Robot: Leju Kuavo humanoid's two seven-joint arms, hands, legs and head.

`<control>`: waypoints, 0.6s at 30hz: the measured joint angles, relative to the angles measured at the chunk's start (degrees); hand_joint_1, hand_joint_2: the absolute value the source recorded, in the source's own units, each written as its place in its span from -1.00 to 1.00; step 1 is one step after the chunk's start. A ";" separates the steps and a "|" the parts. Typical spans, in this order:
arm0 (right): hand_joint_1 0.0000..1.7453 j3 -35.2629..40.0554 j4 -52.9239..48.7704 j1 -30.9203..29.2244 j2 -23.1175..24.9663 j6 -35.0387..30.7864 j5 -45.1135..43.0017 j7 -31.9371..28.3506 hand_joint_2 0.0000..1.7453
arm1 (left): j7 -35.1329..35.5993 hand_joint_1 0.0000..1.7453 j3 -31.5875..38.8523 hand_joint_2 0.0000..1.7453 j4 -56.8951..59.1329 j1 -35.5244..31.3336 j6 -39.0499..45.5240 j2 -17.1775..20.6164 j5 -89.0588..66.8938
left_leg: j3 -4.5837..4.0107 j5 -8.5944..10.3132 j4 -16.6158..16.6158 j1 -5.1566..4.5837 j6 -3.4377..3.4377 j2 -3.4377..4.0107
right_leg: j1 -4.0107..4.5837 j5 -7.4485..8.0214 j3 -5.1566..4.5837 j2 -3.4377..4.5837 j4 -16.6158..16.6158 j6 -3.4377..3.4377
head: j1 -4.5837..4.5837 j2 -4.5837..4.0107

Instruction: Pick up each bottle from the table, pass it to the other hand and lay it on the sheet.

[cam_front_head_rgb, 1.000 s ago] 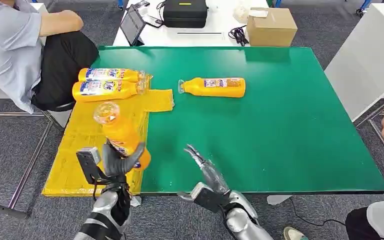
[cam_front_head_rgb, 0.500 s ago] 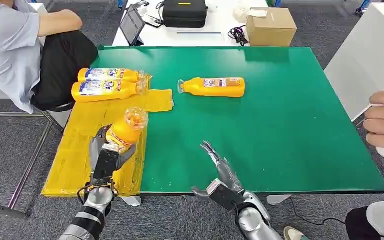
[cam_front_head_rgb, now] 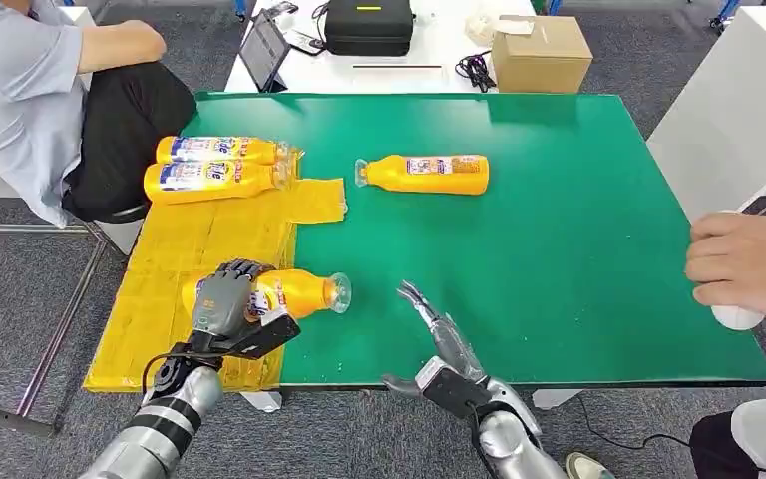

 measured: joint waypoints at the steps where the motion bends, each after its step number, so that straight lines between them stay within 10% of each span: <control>1: -1.00 0.00 0.00 -0.01 0.00 0.00 0.02 0.00 1.00 | 0.00 1.00 -0.07 1.00 0.31 -0.22 0.00 0.09 -0.02 | 0.00 0.00 0.00 0.00 0.00 0.00 | 0.00 0.00 0.01 0.00 0.00 0.00 | 0.00 0.00; 10: -1.00 -0.02 0.02 -0.32 0.33 1.01 0.09 -0.07 1.00 | 7.18 1.00 -2.89 1.00 5.29 -3.14 -2.41 1.31 -9.52 | 0.17 0.00 -0.02 0.00 0.00 0.00 | 0.00 0.00 0.19 0.00 0.01 0.00 | 0.02 0.00; 11: -1.00 0.00 0.02 -0.50 0.41 1.09 0.09 -0.07 1.00 | 7.78 0.72 -3.52 1.00 6.42 -3.70 -3.21 1.53 -10.21 | 0.22 -0.01 -0.02 0.00 -0.01 0.00 | 0.00 0.00 0.23 0.00 0.01 0.00 | 0.00 0.00; 13: -1.00 0.00 0.04 -0.80 0.59 1.18 0.09 -0.09 1.00 | 6.98 -0.92 -3.87 1.00 8.10 -4.95 -4.91 1.73 -9.58 | 0.38 -0.02 -0.03 0.00 -0.01 0.00 | 0.00 -0.01 0.38 0.00 0.01 -0.02 | 0.02 0.00; 18: -1.00 0.00 0.04 -0.90 0.90 1.22 0.11 -0.11 1.00 | 6.56 -1.00 -4.06 1.00 10.69 -6.76 -8.92 1.77 -7.56 | 0.59 -0.02 -0.08 0.00 -0.04 -0.02 | 0.01 -0.05 0.60 -0.01 0.01 -0.11 | -0.02 0.00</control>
